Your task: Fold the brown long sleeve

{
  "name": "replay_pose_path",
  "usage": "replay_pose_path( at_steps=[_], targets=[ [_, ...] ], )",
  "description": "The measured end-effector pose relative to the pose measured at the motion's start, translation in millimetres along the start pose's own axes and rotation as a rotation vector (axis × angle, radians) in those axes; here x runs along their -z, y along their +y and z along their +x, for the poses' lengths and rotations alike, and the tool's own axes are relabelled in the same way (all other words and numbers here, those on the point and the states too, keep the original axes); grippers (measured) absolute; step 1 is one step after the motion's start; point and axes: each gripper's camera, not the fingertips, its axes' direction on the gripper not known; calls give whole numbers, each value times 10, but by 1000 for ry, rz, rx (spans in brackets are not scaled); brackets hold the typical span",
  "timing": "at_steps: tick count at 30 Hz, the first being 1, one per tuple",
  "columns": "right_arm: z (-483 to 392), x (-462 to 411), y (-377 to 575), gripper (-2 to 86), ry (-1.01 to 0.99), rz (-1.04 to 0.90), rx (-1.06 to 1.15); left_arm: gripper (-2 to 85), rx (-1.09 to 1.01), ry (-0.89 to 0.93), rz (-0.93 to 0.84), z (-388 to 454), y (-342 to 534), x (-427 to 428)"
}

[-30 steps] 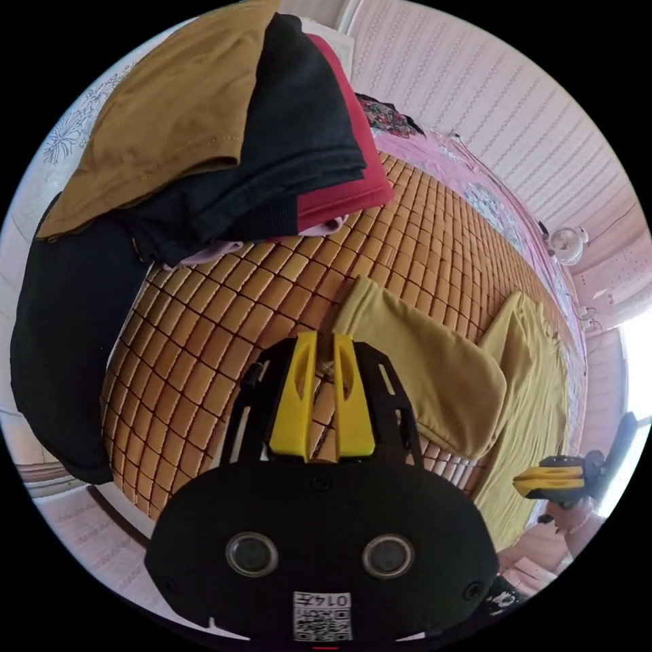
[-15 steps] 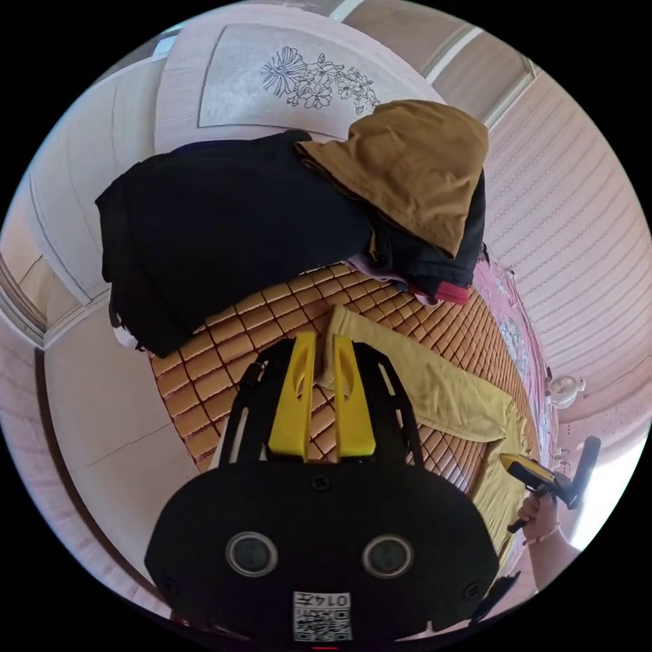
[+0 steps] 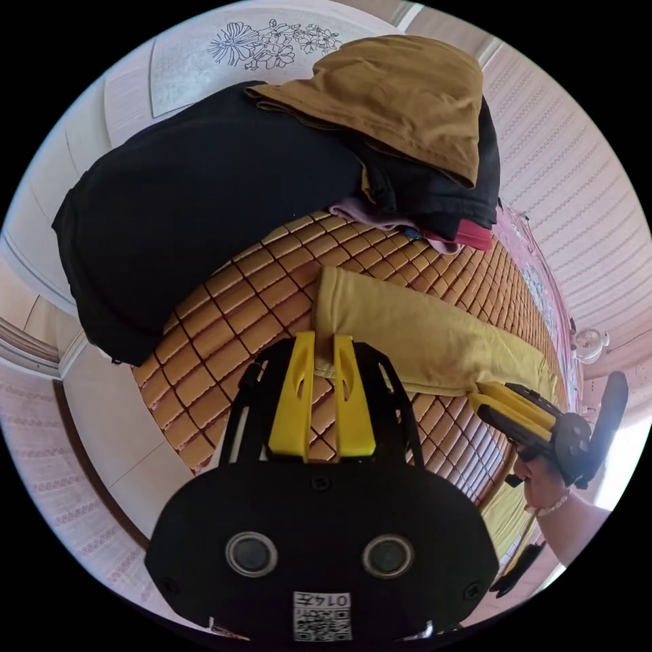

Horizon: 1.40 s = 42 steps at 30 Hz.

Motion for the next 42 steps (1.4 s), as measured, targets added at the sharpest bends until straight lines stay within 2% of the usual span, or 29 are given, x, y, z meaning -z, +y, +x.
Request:
replay_pose_path(
  at_steps=[4, 7, 10, 16, 19, 21, 23, 26, 27, 29, 31, 33, 38, 42],
  targets=[
    [181, 40, 161, 31, -99, 43, -117, 31, -16, 18, 22, 44, 55, 44],
    [378, 113, 267, 22, -200, 87, -213, 23, -62, 101, 144, 164, 156, 291],
    [580, 379, 495, 20, -280, 249, -331, 18, -151, 255, 241, 458, 240, 643],
    [1048, 1347, 1421, 27, -317, 610, -617, 17, -575, 730, 380, 1595, 596, 1376],
    [1167, 1823, 2148, 45, -280, 674, -743, 25, -794, 993, 334, 2363, 972, 1580],
    [1162, 2013, 2634, 68, -235, 626, -821, 34, -910, 1209, 189, 2955, 1412, 1546],
    [1065, 2094, 3266, 85, -132, 408, -909, 43, -1018, 1281, 9, 3342, 1830, 1380],
    [861, 2004, 4044, 92, -104, 91, -1044, 61, -1111, 1182, -294, 3660, 2519, 894],
    [814, 1991, 4173, 92, -110, 47, -1067, 65, -1127, 1135, -401, 3681, 2714, 717],
    [663, 1986, 4496, 93, -109, -61, -1103, 64, -1140, 1046, -476, 3631, 2881, 544],
    [651, 2024, 4562, 94, -71, -50, -1097, 64, -1134, 944, -464, 3530, 2918, 424],
    [749, 2045, 4564, 99, -32, -3, -1113, 64, -1110, 770, -437, 3433, 2868, 207],
    [1267, 1984, 4546, 102, 61, 161, -1259, 62, -1044, 501, -346, 3546, 2718, -226],
    [1422, 1830, 4503, 51, 105, 44, -1299, 30, -1050, 310, -378, 3851, 2834, -691]
  ],
)
